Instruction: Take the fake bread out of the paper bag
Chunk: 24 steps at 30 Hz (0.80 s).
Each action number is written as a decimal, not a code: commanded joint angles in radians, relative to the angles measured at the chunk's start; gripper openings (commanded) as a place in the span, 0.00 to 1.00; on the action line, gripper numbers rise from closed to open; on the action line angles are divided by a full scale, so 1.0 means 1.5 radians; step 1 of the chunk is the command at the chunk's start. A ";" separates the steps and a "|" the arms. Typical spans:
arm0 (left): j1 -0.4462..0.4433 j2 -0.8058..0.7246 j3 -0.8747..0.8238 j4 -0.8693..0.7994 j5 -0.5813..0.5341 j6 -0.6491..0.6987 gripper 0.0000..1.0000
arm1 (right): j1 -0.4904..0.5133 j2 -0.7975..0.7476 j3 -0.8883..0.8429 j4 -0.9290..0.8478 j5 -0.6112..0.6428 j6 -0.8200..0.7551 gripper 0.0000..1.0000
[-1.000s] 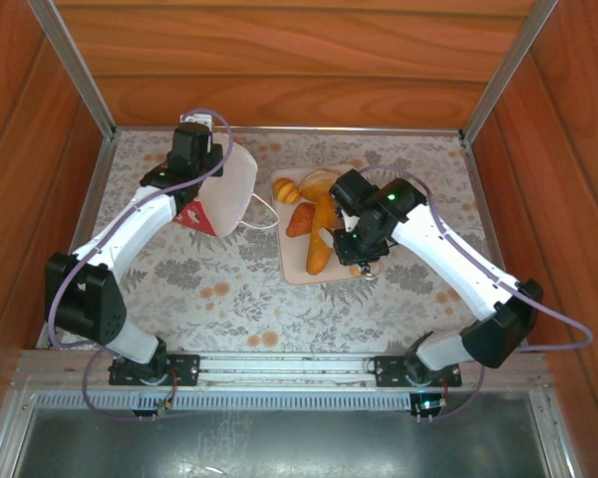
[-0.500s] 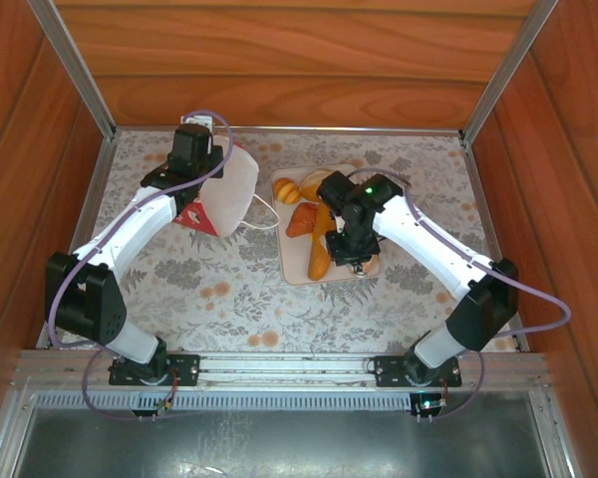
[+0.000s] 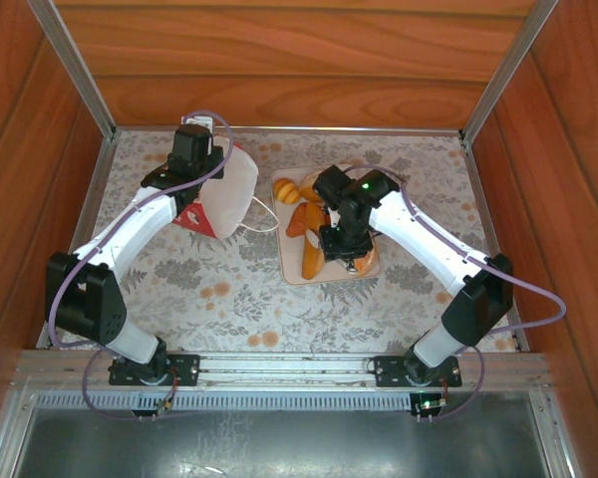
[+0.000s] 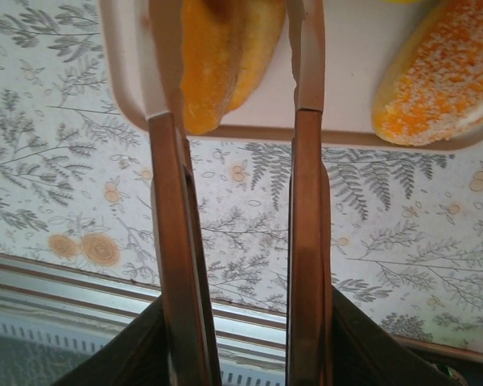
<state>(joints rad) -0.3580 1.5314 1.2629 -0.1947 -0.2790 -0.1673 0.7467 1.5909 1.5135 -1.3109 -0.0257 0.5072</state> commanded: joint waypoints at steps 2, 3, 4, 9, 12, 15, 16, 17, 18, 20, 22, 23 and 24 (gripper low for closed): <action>0.003 0.008 -0.001 0.007 0.008 -0.011 0.00 | 0.008 -0.002 0.018 0.020 -0.036 0.004 0.46; 0.003 0.009 0.000 0.007 0.008 -0.011 0.00 | 0.008 -0.004 0.018 0.024 -0.040 0.004 0.46; 0.003 0.009 0.000 0.006 0.008 -0.011 0.00 | 0.008 -0.006 0.018 0.026 -0.040 0.005 0.46; 0.003 0.011 0.001 0.007 0.012 -0.013 0.00 | 0.008 -0.009 0.021 0.000 0.003 0.018 0.48; 0.003 0.010 0.000 0.007 0.012 -0.013 0.00 | 0.008 -0.020 0.019 -0.002 0.015 0.023 0.50; 0.003 0.009 -0.001 0.007 0.013 -0.014 0.00 | 0.008 -0.031 0.022 -0.003 0.019 0.028 0.51; 0.003 0.008 -0.001 0.007 0.013 -0.015 0.00 | 0.008 -0.034 0.024 -0.003 0.019 0.030 0.51; 0.003 0.008 -0.001 0.007 0.013 -0.015 0.00 | 0.008 -0.037 0.026 -0.004 0.021 0.030 0.51; 0.003 0.008 -0.001 0.007 0.013 -0.015 0.00 | 0.008 -0.039 0.028 -0.006 0.023 0.031 0.52; 0.003 0.007 0.000 0.007 0.014 -0.015 0.00 | 0.008 -0.043 0.031 -0.008 0.032 0.033 0.52; 0.003 0.007 0.001 0.008 0.014 -0.015 0.00 | 0.008 -0.049 0.035 -0.013 0.041 0.035 0.52; 0.003 0.007 0.001 0.007 0.014 -0.014 0.00 | 0.007 -0.050 0.035 -0.014 0.043 0.036 0.52; 0.003 0.007 0.002 0.007 0.015 -0.014 0.00 | 0.007 -0.052 0.034 -0.014 0.046 0.037 0.52</action>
<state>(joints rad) -0.3580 1.5341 1.2629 -0.1947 -0.2638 -0.1772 0.7532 1.5436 1.5398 -1.3029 0.0113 0.5411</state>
